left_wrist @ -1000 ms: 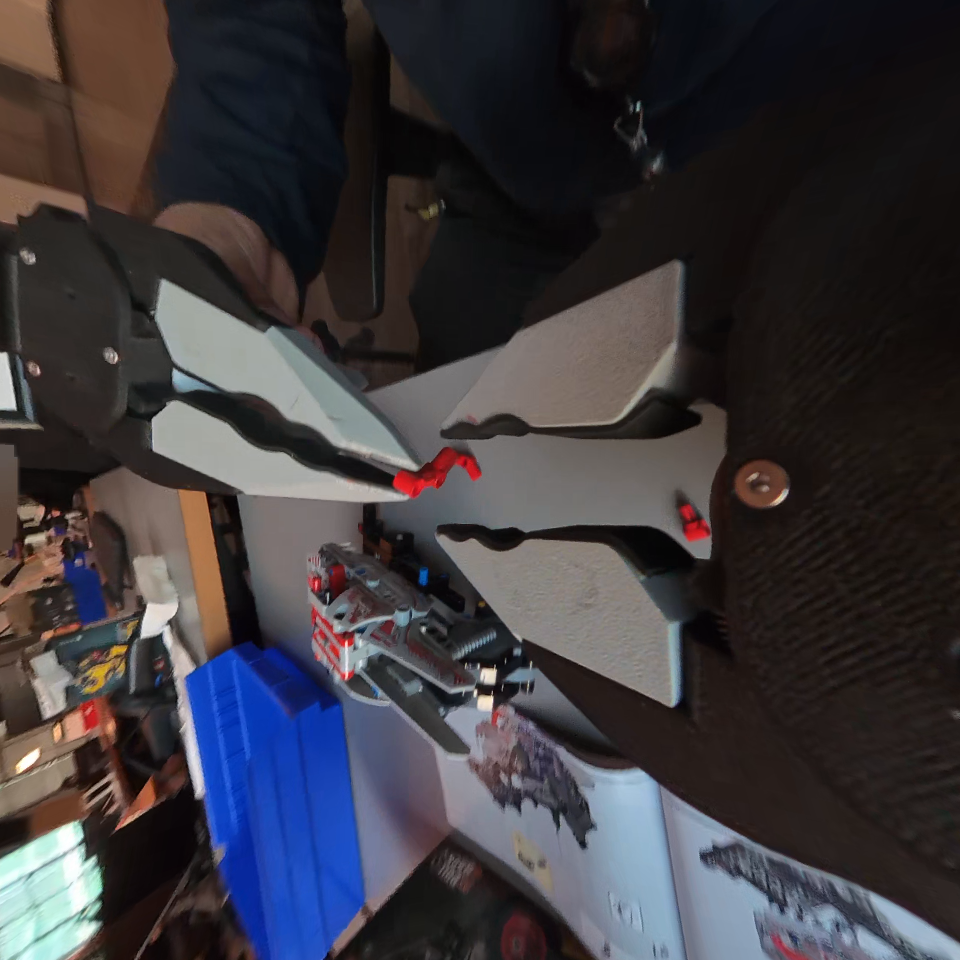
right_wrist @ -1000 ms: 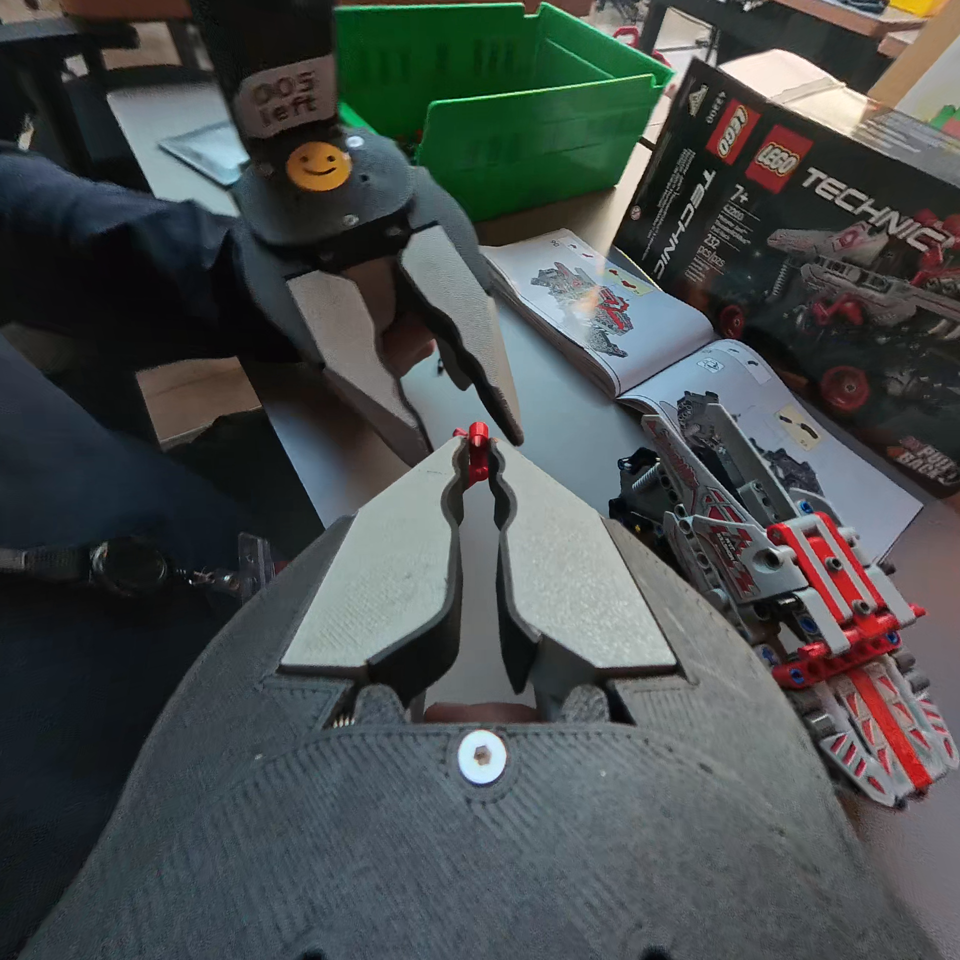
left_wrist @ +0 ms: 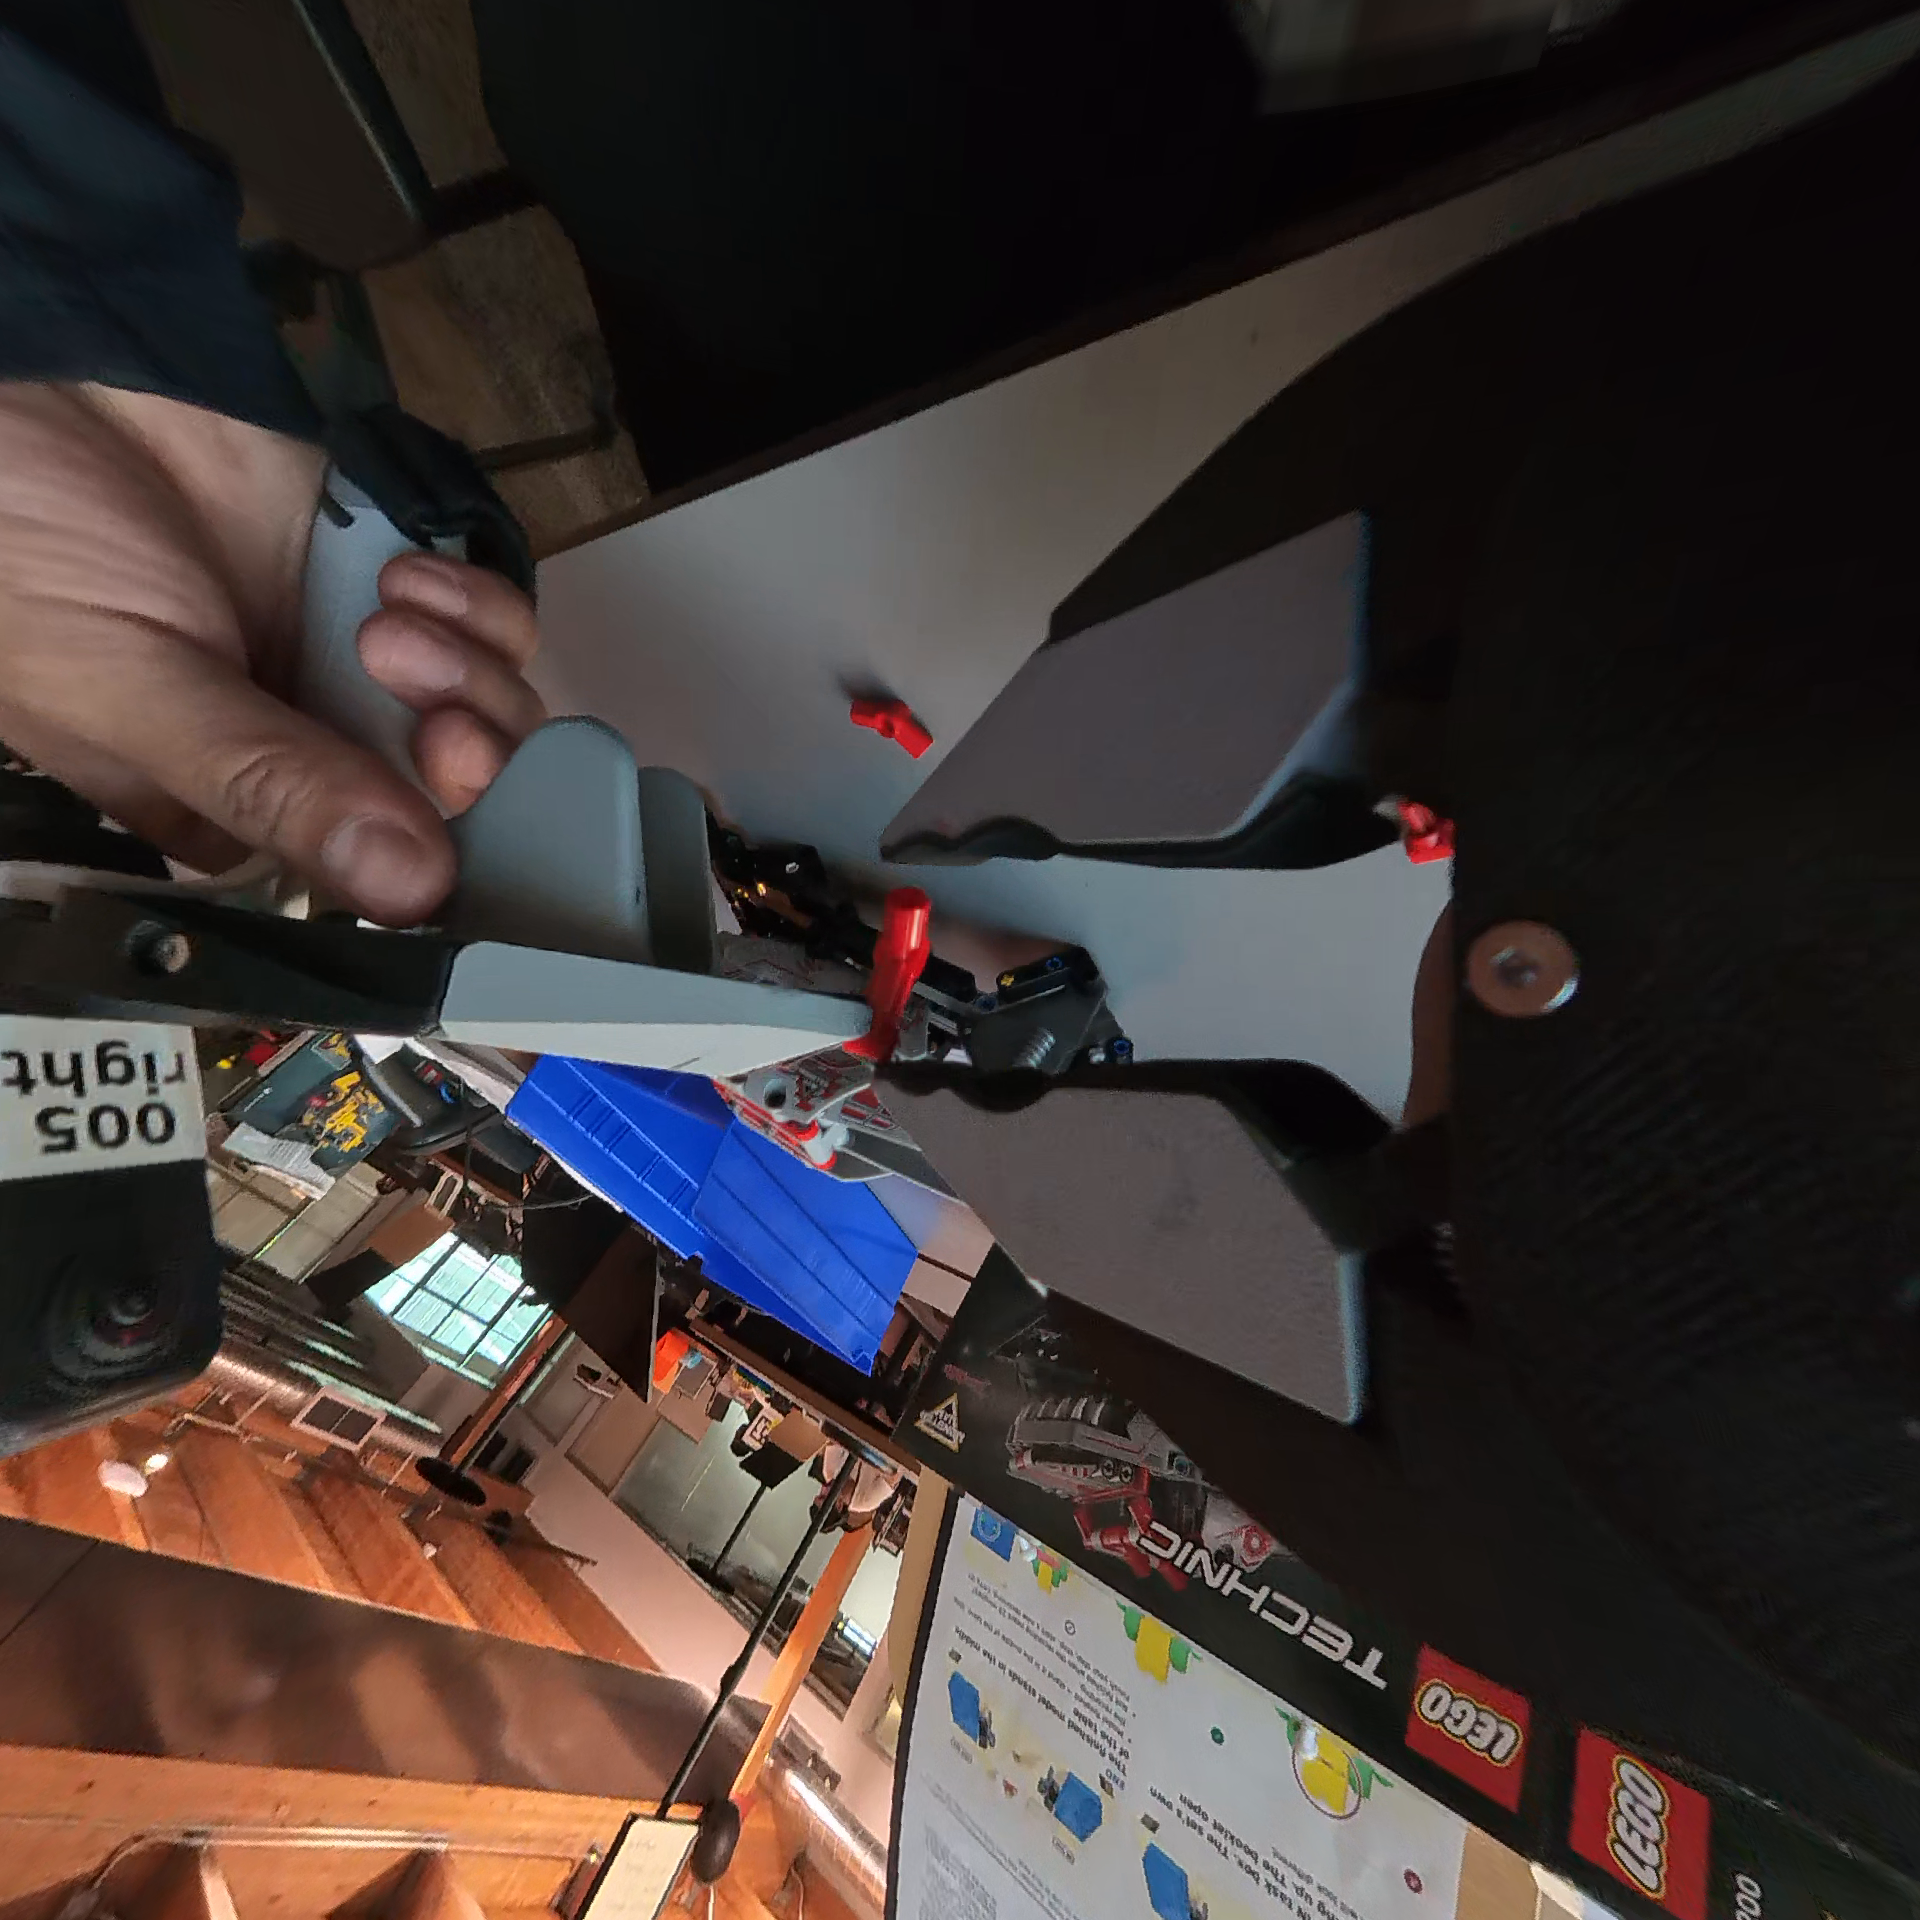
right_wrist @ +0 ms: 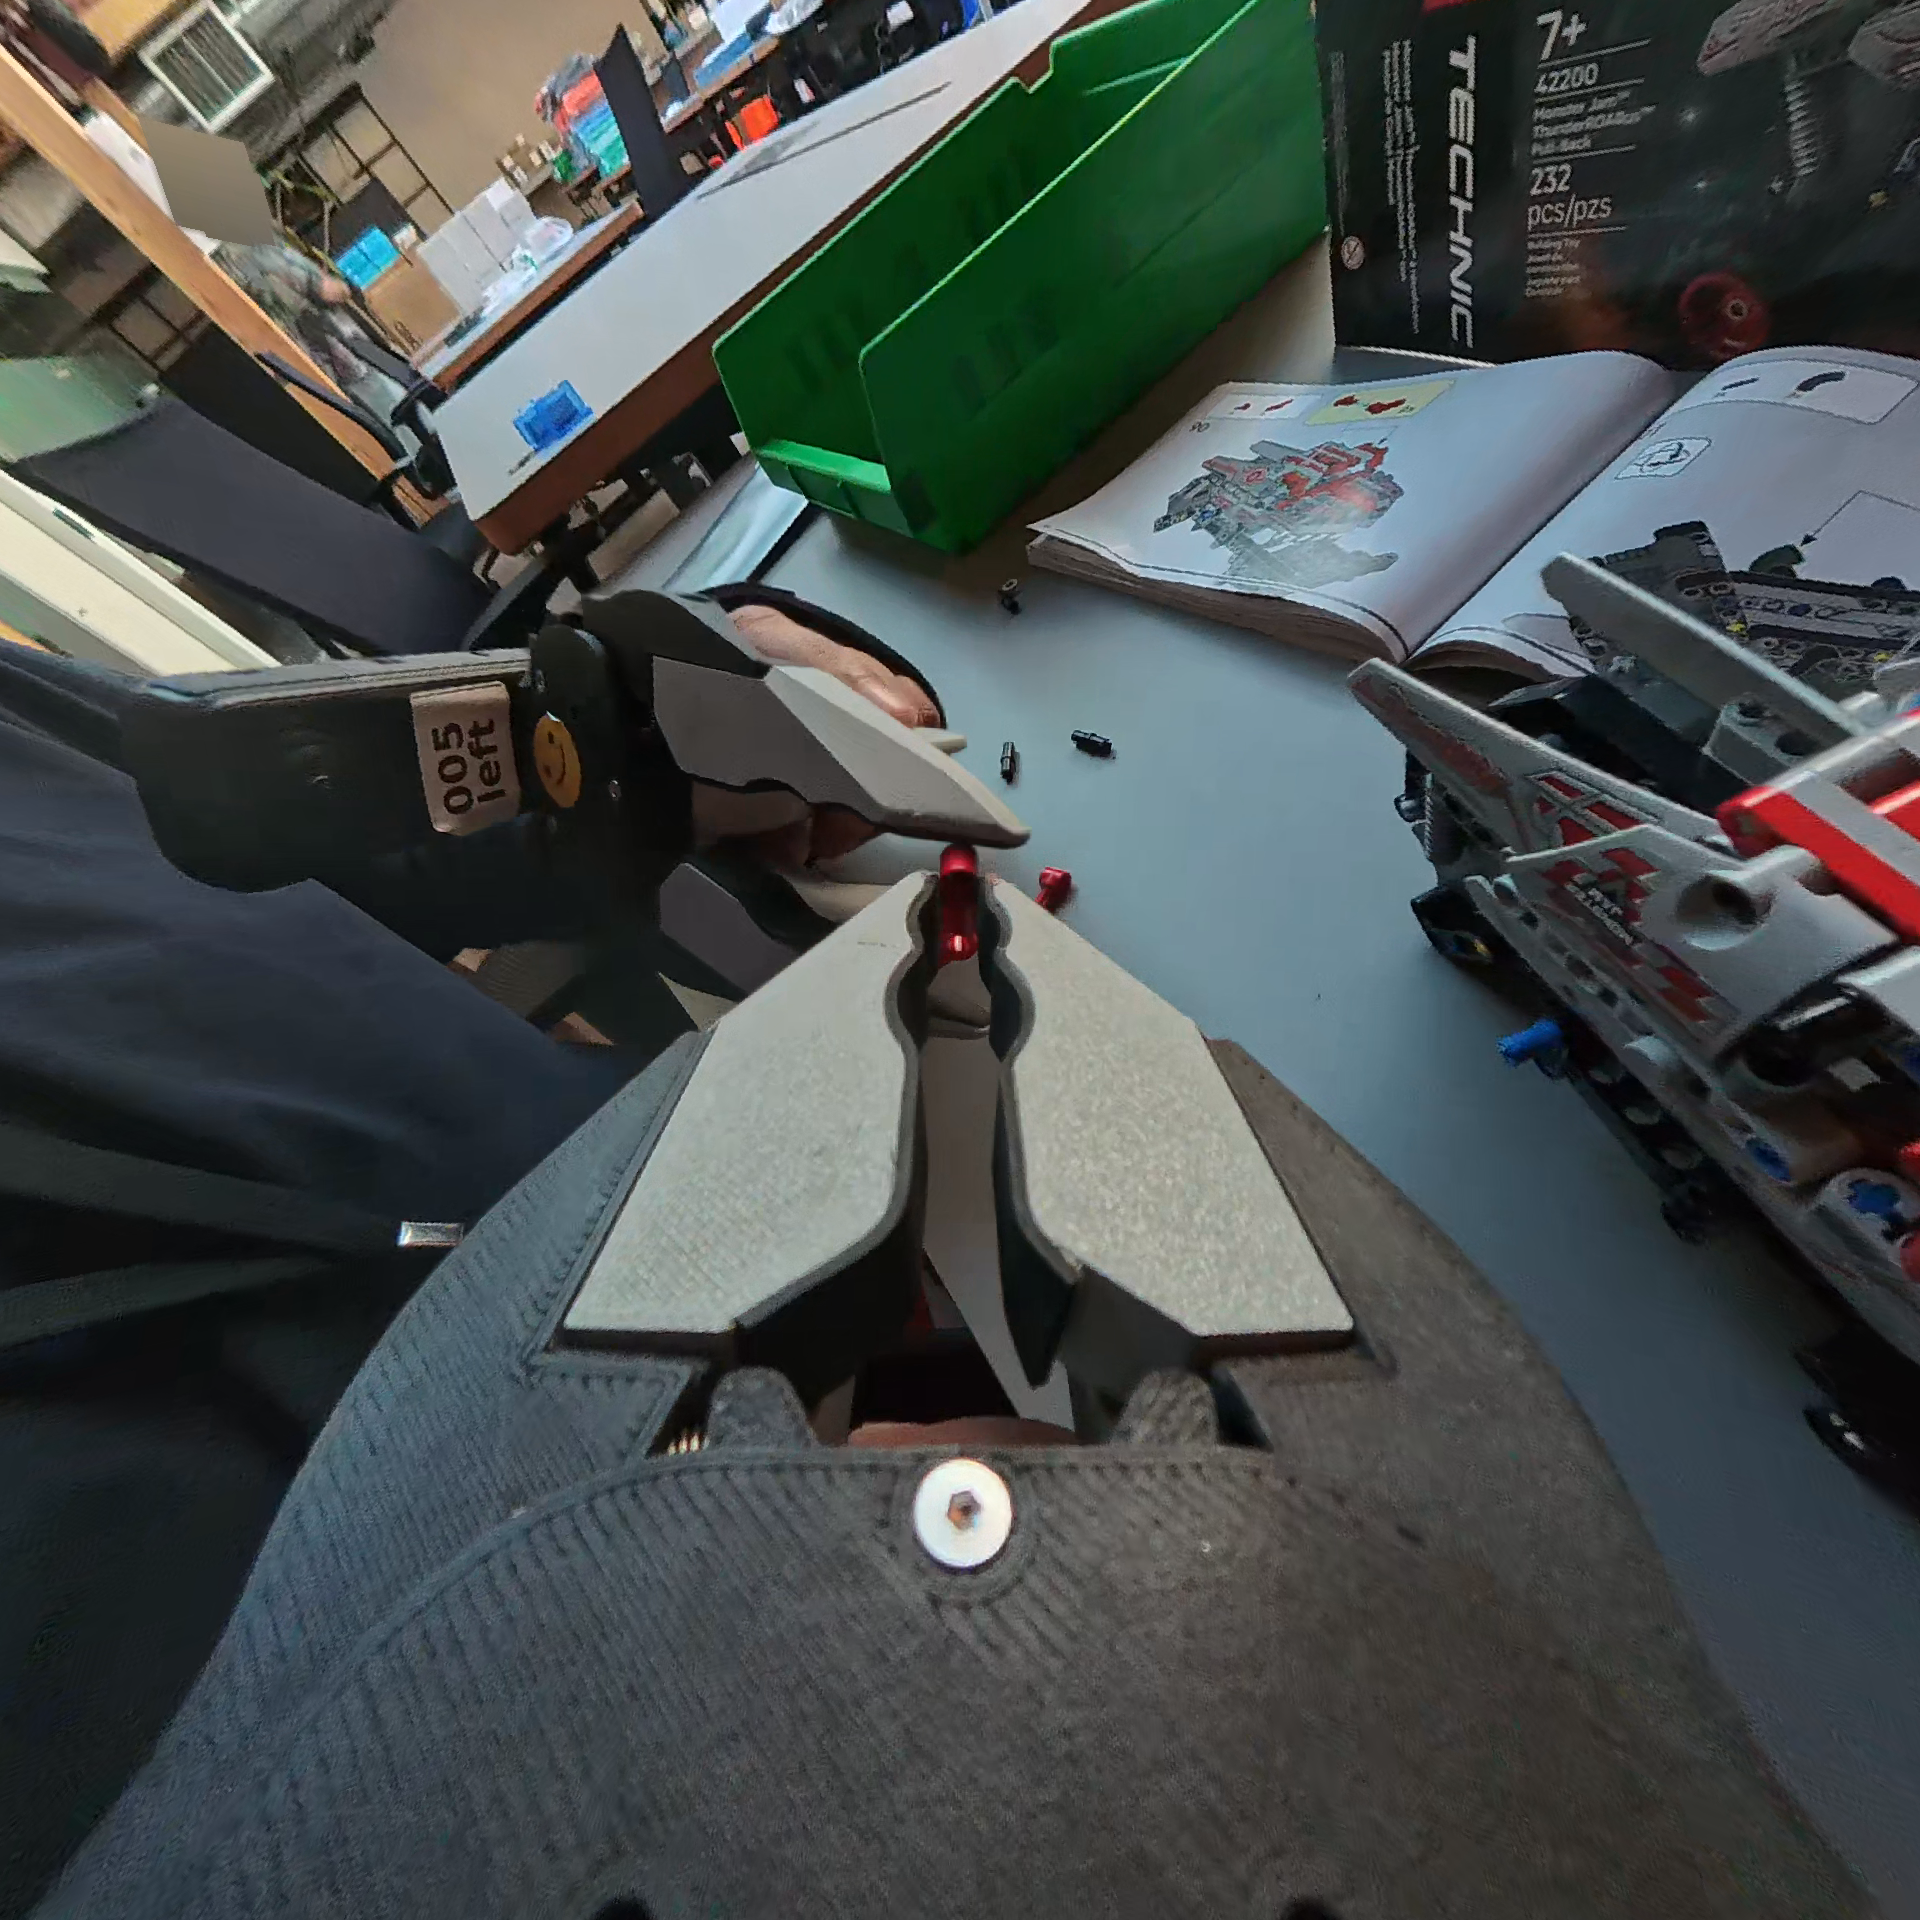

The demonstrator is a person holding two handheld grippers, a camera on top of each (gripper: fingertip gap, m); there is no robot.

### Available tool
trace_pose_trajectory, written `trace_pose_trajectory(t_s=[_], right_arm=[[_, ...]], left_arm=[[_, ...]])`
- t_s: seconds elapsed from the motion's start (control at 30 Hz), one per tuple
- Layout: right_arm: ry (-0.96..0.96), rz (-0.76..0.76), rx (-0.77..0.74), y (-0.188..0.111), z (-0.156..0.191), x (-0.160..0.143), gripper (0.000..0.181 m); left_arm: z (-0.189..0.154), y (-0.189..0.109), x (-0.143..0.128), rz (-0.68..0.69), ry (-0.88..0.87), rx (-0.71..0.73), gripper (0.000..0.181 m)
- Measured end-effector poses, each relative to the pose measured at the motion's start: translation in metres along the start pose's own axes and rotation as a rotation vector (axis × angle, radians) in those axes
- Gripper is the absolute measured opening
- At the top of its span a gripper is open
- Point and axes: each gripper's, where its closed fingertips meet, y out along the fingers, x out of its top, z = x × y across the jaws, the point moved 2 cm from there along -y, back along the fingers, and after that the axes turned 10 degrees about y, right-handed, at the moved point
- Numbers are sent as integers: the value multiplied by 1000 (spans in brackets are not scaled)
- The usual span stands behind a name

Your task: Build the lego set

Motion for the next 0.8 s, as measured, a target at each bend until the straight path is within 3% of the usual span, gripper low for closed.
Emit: trace_pose_trajectory(t_s=[0.2,0.47,0.8], right_arm=[[-15,20,-27,4,-1,-6,3],[5,-70,-46,3,-5,2,3],[-51,-72,-74,6,-5,3,4]], left_arm=[[-4,0,-2,27,42,-16,31],[9,3,-8,99,74,98,31],[7,6,-4,81,86,112,31]])
